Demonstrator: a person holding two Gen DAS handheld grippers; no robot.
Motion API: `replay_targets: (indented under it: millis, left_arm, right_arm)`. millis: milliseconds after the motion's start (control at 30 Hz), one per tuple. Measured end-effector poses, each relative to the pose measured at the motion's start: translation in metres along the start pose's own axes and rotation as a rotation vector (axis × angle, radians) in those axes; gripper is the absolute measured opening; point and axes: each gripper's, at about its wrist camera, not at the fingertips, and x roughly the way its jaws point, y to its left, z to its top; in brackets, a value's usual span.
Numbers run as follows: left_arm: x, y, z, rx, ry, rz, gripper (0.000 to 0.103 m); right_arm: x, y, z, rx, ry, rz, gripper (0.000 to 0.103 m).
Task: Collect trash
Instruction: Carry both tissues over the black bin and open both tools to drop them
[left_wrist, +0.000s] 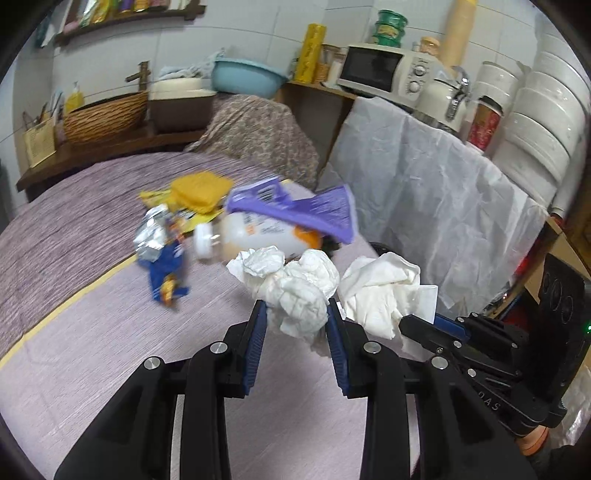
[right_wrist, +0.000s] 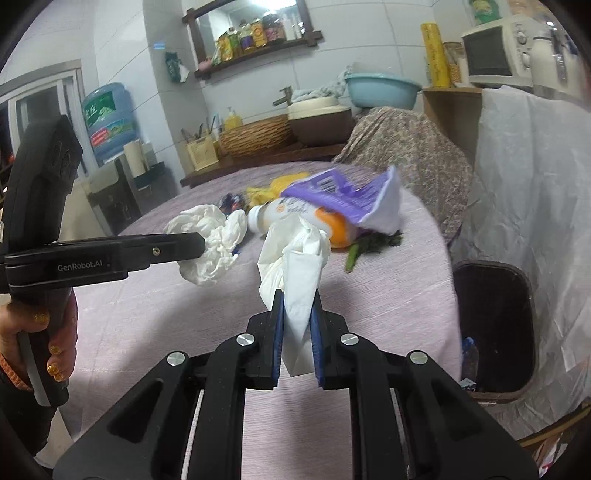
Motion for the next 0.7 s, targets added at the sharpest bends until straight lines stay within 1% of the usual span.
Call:
replay_targets:
  millis: [133, 300, 500, 700]
  left_arm:
    - [0.013, -0.029, 0.013, 0.048, -0.006, -0.036, 0.033]
    - [0.032, -0.062, 0.024, 0.098, 0.012, -0.091, 0.033]
    - [0.068, -0.098, 0.038, 0.143, 0.054, -0.138, 0.033]
    - [0.099, -0.131, 0.044, 0.188, 0.085, -0.153, 0.033]
  right_arm:
    - [-0.016, -0.03, 0.003, 0.053, -0.045, -0.061, 0.014]
    - [-0.027, -0.08, 0.002, 0.136, -0.079, -0.173, 0.014]
    - [-0.023, -0.141, -0.008, 0.238, -0.071, -0.293, 0.014]
    - [-0.009, -0.184, -0.027, 0.308, -0.037, -0.364, 0.014]
